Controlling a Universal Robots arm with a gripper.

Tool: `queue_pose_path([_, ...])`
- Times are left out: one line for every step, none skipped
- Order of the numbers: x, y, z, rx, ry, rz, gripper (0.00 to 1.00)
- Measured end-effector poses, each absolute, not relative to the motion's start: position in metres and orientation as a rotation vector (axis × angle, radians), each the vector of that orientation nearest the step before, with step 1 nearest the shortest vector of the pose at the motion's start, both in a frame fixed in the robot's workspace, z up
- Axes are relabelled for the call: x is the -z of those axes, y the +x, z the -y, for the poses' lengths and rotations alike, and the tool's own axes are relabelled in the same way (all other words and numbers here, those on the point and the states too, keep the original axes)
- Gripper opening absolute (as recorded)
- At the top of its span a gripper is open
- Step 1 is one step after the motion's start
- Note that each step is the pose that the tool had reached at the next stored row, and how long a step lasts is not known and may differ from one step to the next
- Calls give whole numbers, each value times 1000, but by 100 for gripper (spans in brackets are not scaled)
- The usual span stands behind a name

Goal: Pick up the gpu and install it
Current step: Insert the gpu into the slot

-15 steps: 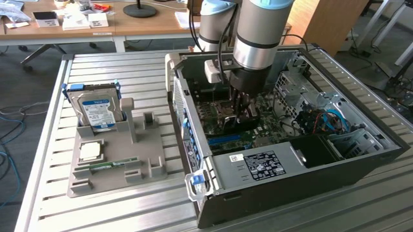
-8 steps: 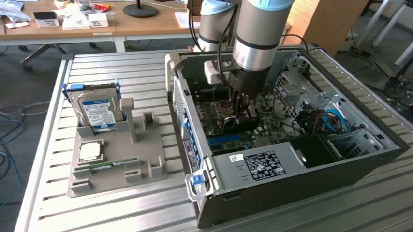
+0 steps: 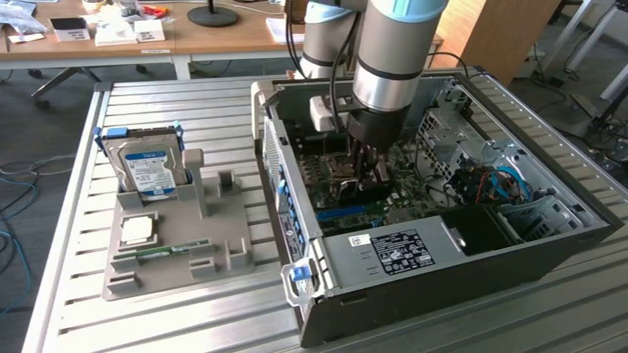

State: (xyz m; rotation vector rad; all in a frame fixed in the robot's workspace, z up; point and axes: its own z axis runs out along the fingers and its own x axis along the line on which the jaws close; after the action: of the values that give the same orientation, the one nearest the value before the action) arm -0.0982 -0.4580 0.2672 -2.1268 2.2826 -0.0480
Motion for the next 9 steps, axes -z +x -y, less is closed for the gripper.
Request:
queue_pose_path([-267, -98, 458, 48, -2127, -2283, 27])
queue_pose_path([-267, -98, 458, 48, -2127, -2283, 27])
queue_pose_path([-267, -98, 458, 48, -2127, -2283, 27])
queue_pose_path([-267, -98, 458, 48, -2127, -2283, 27])
queue_pose_path([-267, -98, 458, 48, -2127, -2283, 27])
queue_pose_path([-267, -98, 458, 48, -2127, -2283, 27])
queue_pose_path([-267, -98, 458, 48, -2127, -2283, 27])
queue_pose_path([-266, -98, 458, 48, -2127, -2283, 27])
queue_pose_path([-266, -98, 458, 48, -2127, -2282, 27])
